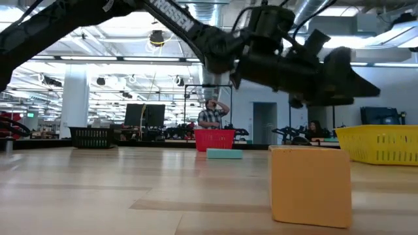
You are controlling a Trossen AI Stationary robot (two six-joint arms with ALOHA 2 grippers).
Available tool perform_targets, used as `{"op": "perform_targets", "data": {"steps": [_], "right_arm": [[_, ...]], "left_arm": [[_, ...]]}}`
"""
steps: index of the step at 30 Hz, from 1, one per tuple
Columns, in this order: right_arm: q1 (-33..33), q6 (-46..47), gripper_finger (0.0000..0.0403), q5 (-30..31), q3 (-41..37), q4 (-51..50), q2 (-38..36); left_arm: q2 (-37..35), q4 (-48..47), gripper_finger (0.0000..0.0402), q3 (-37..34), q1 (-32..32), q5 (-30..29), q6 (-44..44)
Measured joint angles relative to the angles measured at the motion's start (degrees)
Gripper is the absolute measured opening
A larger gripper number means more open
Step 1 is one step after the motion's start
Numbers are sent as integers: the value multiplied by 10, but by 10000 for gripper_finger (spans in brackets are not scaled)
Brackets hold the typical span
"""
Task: Sort & place blocks by color
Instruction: Put the orange block into the red bin
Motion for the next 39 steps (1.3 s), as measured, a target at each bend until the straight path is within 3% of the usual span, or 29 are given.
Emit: {"op": "perform_targets", "data": {"steps": [5,14,19,22,26,31,39], "right_arm": [[0,-7,265,0,0,-5,-17],[0,-44,265,14,0,-22,-28],[-1,-53,265,16,-4,-19,-2],[-14,-53,265,15,-22,13,21],[-54,-54,265,-10,-39,63,68],[-132,-49,265,-132,-38,145,138],[-167,28,265,-228,16,175,264]], "left_arm": [[-92,-197,321,1,13,-11,26],[-241,-655,322,-4,16,-145,72],[-349,-775,322,-88,6,-184,19],[-446,-729,323,-198,-14,-187,-34],[-569,-526,323,-389,-60,-189,-110],[-682,-271,323,-602,-133,-211,-172],[-744,-123,323,-749,-259,-271,-228]]}}
